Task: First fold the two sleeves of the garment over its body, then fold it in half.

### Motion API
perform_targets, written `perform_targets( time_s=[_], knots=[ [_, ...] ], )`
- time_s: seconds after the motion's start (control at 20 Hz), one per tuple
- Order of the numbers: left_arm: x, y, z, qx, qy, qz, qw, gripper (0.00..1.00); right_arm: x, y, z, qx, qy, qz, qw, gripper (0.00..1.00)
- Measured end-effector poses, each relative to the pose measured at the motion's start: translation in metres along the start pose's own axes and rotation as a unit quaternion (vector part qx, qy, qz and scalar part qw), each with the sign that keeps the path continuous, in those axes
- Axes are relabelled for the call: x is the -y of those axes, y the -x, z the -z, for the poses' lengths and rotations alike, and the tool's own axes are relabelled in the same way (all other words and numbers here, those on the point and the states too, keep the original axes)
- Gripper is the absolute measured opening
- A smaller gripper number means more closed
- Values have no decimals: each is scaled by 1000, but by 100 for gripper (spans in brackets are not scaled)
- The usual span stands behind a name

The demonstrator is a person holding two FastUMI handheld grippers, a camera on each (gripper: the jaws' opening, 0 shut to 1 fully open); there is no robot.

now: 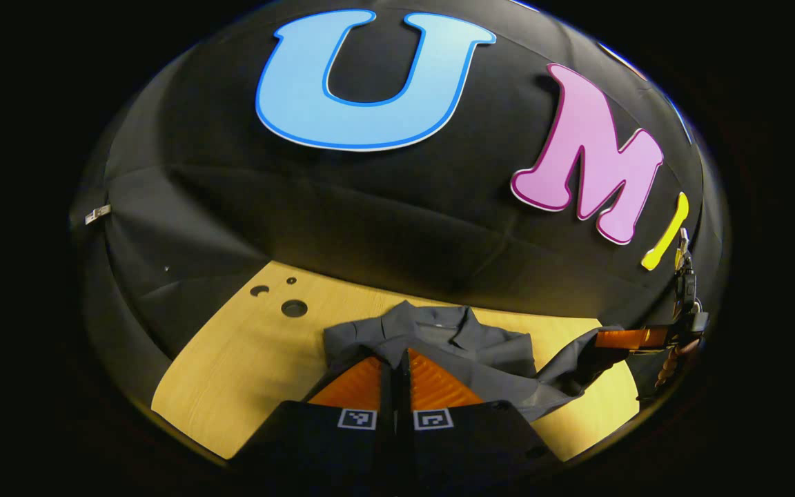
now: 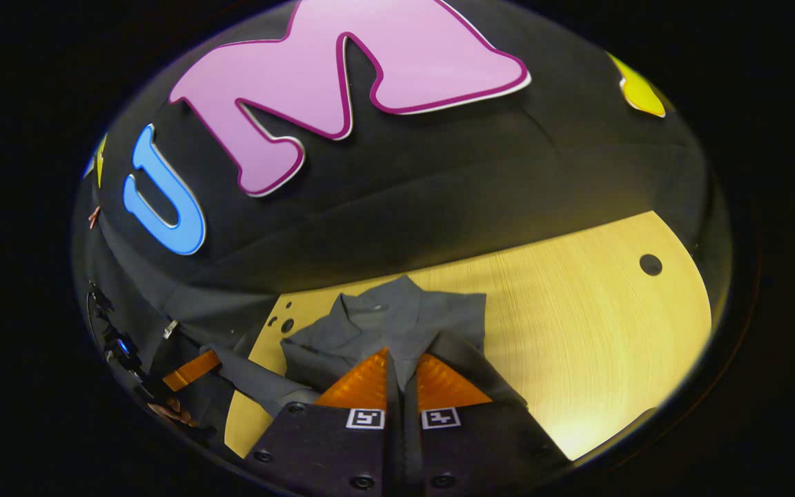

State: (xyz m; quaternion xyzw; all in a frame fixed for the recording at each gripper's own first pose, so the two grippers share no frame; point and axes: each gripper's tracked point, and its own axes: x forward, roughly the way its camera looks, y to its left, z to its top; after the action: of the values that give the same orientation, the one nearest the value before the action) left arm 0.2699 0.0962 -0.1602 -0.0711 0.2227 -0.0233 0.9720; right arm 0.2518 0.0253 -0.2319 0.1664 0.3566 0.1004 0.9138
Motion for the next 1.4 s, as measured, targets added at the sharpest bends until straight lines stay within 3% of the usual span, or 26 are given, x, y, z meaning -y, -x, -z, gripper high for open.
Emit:
perform_targets(
  time_s=[0.2, 0.5, 0.75, 0.95, 1.0, 1.1, 1.2, 1.25, 1.3, 1.35, 1.4],
  knots=[
    [-23, -50, -13, 6, 24, -10, 1000, 5, -1, -43, -29, 23, -14, 1, 1000, 5],
    [-54, -118, -3, -6, 54, -22, 998, 5, 19, -102, -29, 22, -2, 24, 999, 5],
    [-63, -161, 18, -27, 5, -30, 999, 5, 37, -143, -21, 23, -1, 48, 999, 5],
    [-67, -164, 27, -42, -14, -55, 998, 9, 48, -150, -3, 4, 11, 73, 997, 7],
    [-65, -165, 28, -43, -17, -58, 997, 11, 49, -148, -3, 1, 15, 75, 997, 17],
    [-58, -161, 28, -48, -28, -50, 997, 24, 50, -144, -3, 8, 17, 76, 997, 52],
    [-49, -154, 21, -42, -37, -42, 998, 65, 49, -138, -9, 15, 14, 79, 997, 87],
    [-47, -148, 13, -34, -46, -47, 997, 85, 49, -132, -11, 17, 15, 80, 996, 91],
    [-48, -142, 4, -23, -62, -53, 996, 87, 49, -125, -15, 23, 19, 82, 996, 96],
    [-47, -134, -8, -11, -77, -57, 995, 98, 49, -117, -19, 30, 27, 86, 996, 99],
    [-44, -124, -17, 0, -88, -58, 994, 96, 48, -110, -22, 38, 37, 91, 994, 98]
  ],
)
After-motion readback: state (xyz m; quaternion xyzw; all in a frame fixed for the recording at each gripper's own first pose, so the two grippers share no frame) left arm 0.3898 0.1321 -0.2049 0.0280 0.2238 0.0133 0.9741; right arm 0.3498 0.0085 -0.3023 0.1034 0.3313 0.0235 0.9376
